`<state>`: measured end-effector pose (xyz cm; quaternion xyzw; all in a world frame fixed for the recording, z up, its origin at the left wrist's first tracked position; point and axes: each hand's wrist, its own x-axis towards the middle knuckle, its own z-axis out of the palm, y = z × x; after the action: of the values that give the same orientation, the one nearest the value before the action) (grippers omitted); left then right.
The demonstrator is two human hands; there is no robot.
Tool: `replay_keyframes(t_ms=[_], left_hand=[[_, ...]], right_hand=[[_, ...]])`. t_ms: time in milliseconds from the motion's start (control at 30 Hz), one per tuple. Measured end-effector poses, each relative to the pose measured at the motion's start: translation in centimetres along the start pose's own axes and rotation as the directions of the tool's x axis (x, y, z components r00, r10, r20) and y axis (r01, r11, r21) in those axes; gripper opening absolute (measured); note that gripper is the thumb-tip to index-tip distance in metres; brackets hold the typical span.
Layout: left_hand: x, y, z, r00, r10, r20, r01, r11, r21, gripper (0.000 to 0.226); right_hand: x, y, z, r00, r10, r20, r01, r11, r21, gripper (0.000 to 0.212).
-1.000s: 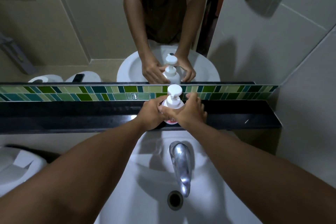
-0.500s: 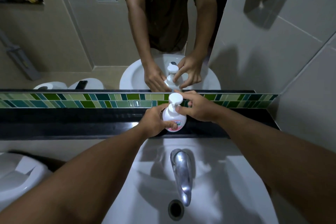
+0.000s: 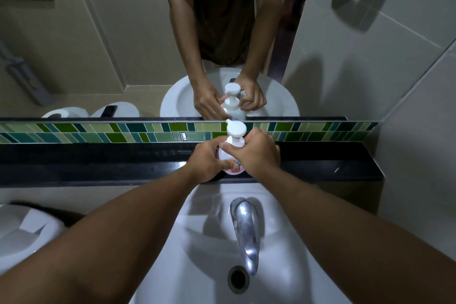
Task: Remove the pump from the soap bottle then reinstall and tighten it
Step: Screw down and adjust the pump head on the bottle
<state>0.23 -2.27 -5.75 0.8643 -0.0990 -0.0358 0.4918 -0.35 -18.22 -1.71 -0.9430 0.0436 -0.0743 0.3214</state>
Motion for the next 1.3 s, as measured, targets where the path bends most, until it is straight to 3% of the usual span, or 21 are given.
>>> replay_keyframes(t_ms=[100, 200, 400, 500, 600, 667, 767, 833, 967, 1033, 1133, 1300], left_hand=[[-0.1, 0.0, 0.0, 1.000, -0.003, -0.003, 0.003, 1.000, 0.009, 0.061], [-0.2, 0.1, -0.1, 1.000, -0.006, -0.001, 0.006, 1.000, 0.017, 0.059], [0.0, 0.2, -0.2, 1.000, -0.019, 0.018, 0.019, 1.000, -0.015, 0.065], [0.1, 0.2, -0.1, 0.999, -0.028, 0.020, 0.029, 0.999, -0.029, 0.066], [0.1, 0.1, -0.1, 0.999, -0.026, 0.023, 0.027, 0.999, -0.030, 0.068], [0.2, 0.0, -0.1, 0.999, -0.029, 0.020, 0.029, 0.999, -0.013, 0.068], [0.3, -0.2, -0.1, 0.999, -0.039, 0.028, 0.039, 0.999, -0.009, 0.067], [0.3, -0.1, -0.1, 0.999, -0.041, 0.026, 0.041, 0.999, -0.017, 0.067], [0.1, 0.0, -0.1, 0.999, -0.040, 0.013, 0.040, 0.999, -0.021, 0.067], [0.1, 0.0, 0.0, 0.999, -0.044, 0.013, 0.044, 0.999, -0.027, 0.067], [0.0, -0.1, 0.0, 1.000, -0.030, 0.000, 0.030, 1.000, -0.005, 0.066], [-0.2, 0.1, 0.4, 0.996, -0.066, -0.062, 0.066, 0.998, -0.001, 0.056]], right_hand=[[-0.6, -0.7, 0.5, 0.997, -0.002, -0.081, -0.008, 0.994, -0.111, 0.071], [-0.8, -0.7, 0.0, 0.998, -0.012, -0.062, -0.003, 0.974, -0.227, 0.083], [0.6, 1.8, -3.0, 0.995, -0.100, 0.010, 0.101, 0.990, -0.095, 0.075], [3.0, 2.2, -4.4, 0.960, -0.212, 0.183, 0.200, 0.976, 0.082, 0.080], [4.6, 1.8, -5.3, 0.845, -0.326, 0.423, 0.267, 0.944, 0.196, 0.083], [5.0, 1.5, -5.1, 0.797, -0.355, 0.489, 0.303, 0.935, 0.185, 0.070], [4.6, 1.5, -4.2, 0.791, -0.352, 0.501, 0.295, 0.936, 0.193, 0.046], [3.9, 1.9, -3.3, 0.831, -0.340, 0.440, 0.275, 0.939, 0.206, 0.042], [2.8, 2.0, -1.6, 0.943, -0.240, 0.230, 0.200, 0.962, 0.185, 0.065], [1.8, 1.5, -1.0, 0.978, -0.156, 0.136, 0.135, 0.979, 0.150, 0.060], [0.5, 0.6, 0.0, 0.997, -0.074, 0.003, 0.073, 0.997, 0.025, 0.060], [-0.6, -0.9, 1.4, 0.985, 0.067, -0.160, -0.087, 0.989, -0.120, 0.076]])
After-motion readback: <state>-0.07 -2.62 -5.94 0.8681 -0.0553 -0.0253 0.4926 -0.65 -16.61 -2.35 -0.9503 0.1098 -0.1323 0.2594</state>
